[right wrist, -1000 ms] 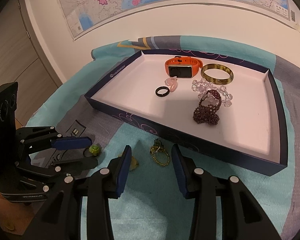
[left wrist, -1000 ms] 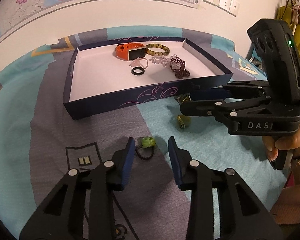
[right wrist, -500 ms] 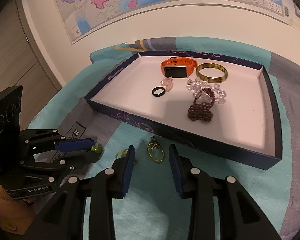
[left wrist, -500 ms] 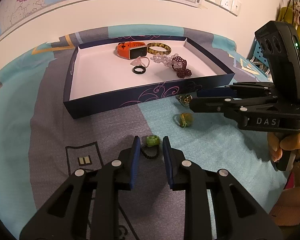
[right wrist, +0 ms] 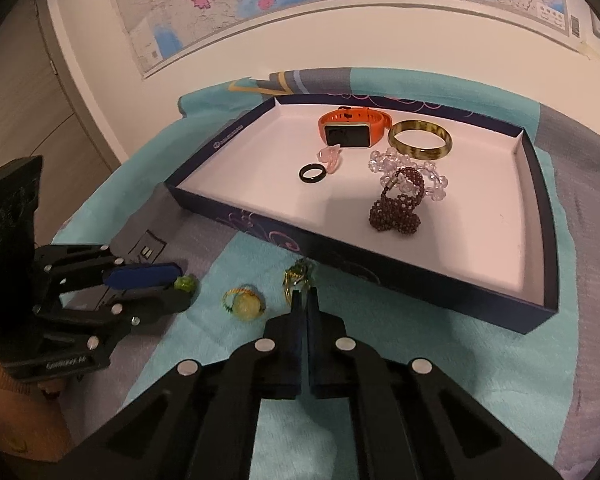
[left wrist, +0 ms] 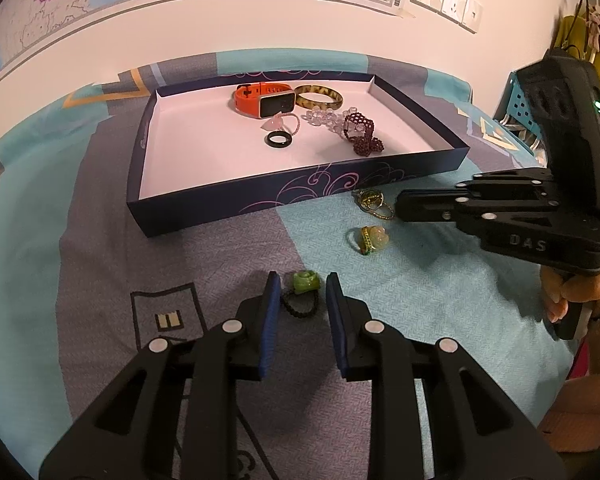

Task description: Organize jewelry

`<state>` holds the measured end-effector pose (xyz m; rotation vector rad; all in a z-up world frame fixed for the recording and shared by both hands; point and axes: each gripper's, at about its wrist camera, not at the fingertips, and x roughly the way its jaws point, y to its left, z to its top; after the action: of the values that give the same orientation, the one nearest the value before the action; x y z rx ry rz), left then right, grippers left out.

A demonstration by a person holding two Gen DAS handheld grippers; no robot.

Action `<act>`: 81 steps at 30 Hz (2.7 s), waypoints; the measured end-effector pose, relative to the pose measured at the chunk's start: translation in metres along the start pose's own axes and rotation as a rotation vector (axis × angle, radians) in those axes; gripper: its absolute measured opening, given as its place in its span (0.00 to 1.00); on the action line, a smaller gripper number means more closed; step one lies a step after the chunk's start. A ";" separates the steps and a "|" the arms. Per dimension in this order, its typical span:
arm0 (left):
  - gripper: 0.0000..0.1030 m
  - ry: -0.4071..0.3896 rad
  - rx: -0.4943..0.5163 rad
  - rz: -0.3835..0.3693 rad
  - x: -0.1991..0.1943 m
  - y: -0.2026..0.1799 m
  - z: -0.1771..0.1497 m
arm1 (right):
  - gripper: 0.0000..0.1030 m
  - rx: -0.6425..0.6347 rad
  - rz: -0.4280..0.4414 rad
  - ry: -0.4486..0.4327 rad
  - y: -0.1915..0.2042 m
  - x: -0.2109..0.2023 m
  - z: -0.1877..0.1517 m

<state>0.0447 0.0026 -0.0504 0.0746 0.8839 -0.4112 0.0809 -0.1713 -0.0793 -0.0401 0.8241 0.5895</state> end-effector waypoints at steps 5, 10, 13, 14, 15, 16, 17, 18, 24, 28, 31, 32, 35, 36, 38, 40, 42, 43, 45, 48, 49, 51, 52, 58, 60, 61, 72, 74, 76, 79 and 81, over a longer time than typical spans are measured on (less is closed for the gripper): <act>0.25 0.000 -0.003 -0.007 0.000 0.001 0.000 | 0.01 0.045 0.044 -0.036 -0.010 -0.019 -0.003; 0.26 0.000 -0.004 -0.010 0.000 0.000 0.000 | 0.10 0.042 0.047 -0.011 -0.006 -0.006 0.003; 0.26 0.000 -0.008 -0.013 0.000 0.000 0.000 | 0.16 0.024 0.041 -0.002 0.002 0.007 0.008; 0.26 0.000 -0.010 -0.016 0.000 0.001 0.000 | 0.17 0.021 0.029 0.001 0.004 0.011 0.010; 0.27 0.000 -0.012 -0.019 0.000 0.001 0.000 | 0.17 0.019 0.017 0.006 0.005 0.014 0.011; 0.27 -0.001 -0.014 -0.021 0.000 0.001 0.000 | 0.16 0.018 0.013 0.009 0.005 0.016 0.010; 0.27 -0.001 -0.015 -0.023 0.000 0.002 0.000 | 0.12 0.018 0.012 0.009 0.005 0.016 0.010; 0.27 -0.001 -0.016 -0.025 0.000 0.002 0.000 | 0.03 0.017 0.021 0.007 0.004 0.015 0.010; 0.30 -0.001 -0.017 -0.038 0.000 0.002 0.000 | 0.00 0.008 0.043 -0.016 0.000 -0.004 0.002; 0.31 -0.001 -0.015 -0.039 0.000 0.002 0.000 | 0.01 0.022 0.073 -0.029 -0.004 -0.018 -0.001; 0.32 -0.001 -0.011 -0.037 0.000 0.001 0.000 | 0.15 0.028 0.051 -0.011 -0.003 -0.010 0.003; 0.32 -0.001 -0.012 -0.036 0.000 0.000 0.000 | 0.20 0.025 0.058 -0.008 -0.002 -0.005 0.005; 0.32 -0.001 -0.017 -0.037 0.000 0.001 0.000 | 0.20 0.022 0.049 0.004 0.002 0.010 0.011; 0.32 -0.001 -0.018 -0.039 0.000 0.002 0.000 | 0.20 0.022 0.051 0.007 0.002 0.013 0.012; 0.32 -0.001 -0.020 -0.042 0.000 0.002 0.000 | 0.20 0.008 0.028 0.017 0.006 0.022 0.015; 0.32 -0.002 -0.021 -0.046 0.000 0.002 0.000 | 0.17 -0.010 0.009 0.019 0.009 0.022 0.017; 0.33 -0.002 -0.021 -0.050 0.000 0.002 0.000 | 0.04 -0.034 -0.004 0.025 0.011 0.021 0.015; 0.33 -0.002 -0.022 -0.051 0.000 0.002 0.000 | 0.04 -0.040 0.004 0.028 0.011 0.019 0.014; 0.34 -0.002 -0.023 -0.053 0.000 0.003 -0.001 | 0.03 -0.050 0.002 0.028 0.010 0.013 0.010; 0.34 -0.002 -0.024 -0.054 -0.001 0.003 -0.001 | 0.03 -0.049 0.014 0.022 0.007 0.002 0.005; 0.34 -0.002 -0.024 -0.054 -0.001 0.003 -0.001 | 0.03 -0.053 0.014 0.011 0.007 -0.004 0.003; 0.34 -0.002 -0.024 -0.054 -0.001 0.003 -0.001 | 0.03 -0.071 -0.009 -0.017 0.007 -0.017 0.000; 0.34 -0.002 -0.023 -0.054 -0.001 0.003 -0.001 | 0.03 -0.083 -0.025 -0.021 0.008 -0.020 0.000; 0.35 -0.002 -0.020 -0.050 -0.001 0.002 -0.001 | 0.04 -0.089 -0.068 -0.011 0.003 -0.023 -0.003; 0.35 -0.002 -0.021 -0.048 -0.001 0.002 0.000 | 0.04 -0.040 -0.019 -0.009 -0.006 -0.022 -0.005; 0.35 -0.002 -0.021 -0.048 -0.001 0.002 0.000 | 0.05 -0.035 -0.029 -0.001 -0.009 -0.021 -0.007; 0.36 -0.002 -0.020 -0.051 -0.001 0.001 0.000 | 0.15 -0.076 -0.039 -0.007 0.000 -0.032 -0.014; 0.36 -0.002 -0.021 -0.051 -0.001 0.001 -0.001 | 0.18 -0.061 -0.048 -0.007 -0.002 -0.029 -0.014; 0.36 -0.002 -0.021 -0.051 -0.001 0.001 -0.001 | 0.19 -0.038 -0.066 -0.007 -0.009 -0.026 -0.013; 0.37 -0.002 -0.020 -0.051 -0.001 0.001 -0.001 | 0.31 -0.018 -0.059 -0.013 -0.014 -0.022 -0.011; 0.37 -0.002 -0.020 -0.051 -0.001 0.001 -0.001 | 0.31 -0.029 -0.065 -0.002 -0.014 -0.017 -0.010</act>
<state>0.0438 0.0040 -0.0504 0.0334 0.8891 -0.4503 0.0721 -0.1934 -0.0766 -0.0926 0.8089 0.5399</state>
